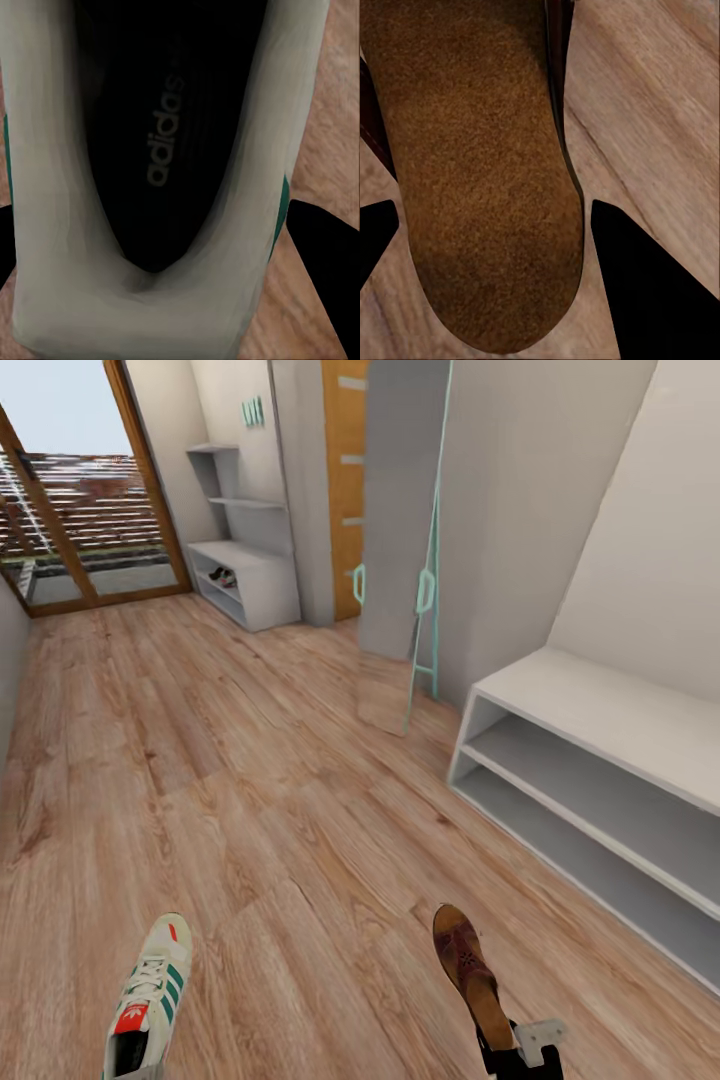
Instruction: Pick up the two gym shoes and the two sandals from the corridor floor and place them onto the hallstand (shoe rack) in the corridor, making sure they are on the rack and not on the floor. Arrange them so the two gym shoes are next to each other and the two sandals are next to each other.
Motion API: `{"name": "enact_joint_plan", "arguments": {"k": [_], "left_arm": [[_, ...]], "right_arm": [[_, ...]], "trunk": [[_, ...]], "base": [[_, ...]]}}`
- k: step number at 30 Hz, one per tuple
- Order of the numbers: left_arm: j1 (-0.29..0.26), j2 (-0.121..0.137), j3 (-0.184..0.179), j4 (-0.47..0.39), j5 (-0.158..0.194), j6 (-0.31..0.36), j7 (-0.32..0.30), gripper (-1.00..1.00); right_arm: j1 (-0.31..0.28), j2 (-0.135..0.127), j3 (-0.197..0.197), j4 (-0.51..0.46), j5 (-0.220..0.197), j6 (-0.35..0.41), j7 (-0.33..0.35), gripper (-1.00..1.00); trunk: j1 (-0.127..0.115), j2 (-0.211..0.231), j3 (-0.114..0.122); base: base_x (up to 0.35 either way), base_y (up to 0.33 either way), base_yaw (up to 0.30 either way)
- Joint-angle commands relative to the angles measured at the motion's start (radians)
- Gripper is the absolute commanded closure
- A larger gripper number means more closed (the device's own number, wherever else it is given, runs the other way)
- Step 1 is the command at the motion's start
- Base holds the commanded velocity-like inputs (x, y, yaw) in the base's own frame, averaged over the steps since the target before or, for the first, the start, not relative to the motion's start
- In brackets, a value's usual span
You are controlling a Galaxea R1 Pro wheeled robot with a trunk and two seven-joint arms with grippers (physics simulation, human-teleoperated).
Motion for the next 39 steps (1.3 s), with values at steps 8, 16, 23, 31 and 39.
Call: {"name": "enact_joint_plan", "arguments": {"k": [8,16,23,31,39], "left_arm": [[-0.001,0.0,0.002,0.001,0.004,-0.003,-0.004,1.0],[-0.001,0.0,0.002,0.001,0.005,-0.003,-0.004,1.0],[-0.001,0.0,0.002,0.001,0.006,-0.003,-0.004,1.0],[-0.001,0.0,0.002,0.001,0.008,-0.003,-0.004,1.0],[-0.001,0.0,0.002,0.001,0.009,-0.003,-0.004,1.0]], "right_arm": [[0.0,0.0,-0.009,0.0,0.004,-0.003,0.01,1.0],[0.0,0.0,-0.009,0.0,0.004,-0.003,0.01,1.0],[0.0,0.0,-0.009,0.0,0.004,-0.003,0.01,1.0],[0.0,0.0,-0.009,0.0,0.004,-0.003,0.01,1.0],[0.0,0.0,-0.009,0.0,0.004,-0.003,0.01,1.0]], "trunk": [[0.0,0.0,-0.006],[0.0,0.0,-0.011],[0.0,0.0,-0.016],[0.0,0.0,-0.021],[0.0,0.0,-0.026]], "base": [[0.288,0.178,0.279],[0.299,0.148,0.279],[0.306,0.131,0.279],[0.318,0.1,0.279],[0.332,0.033,0.277]]}}
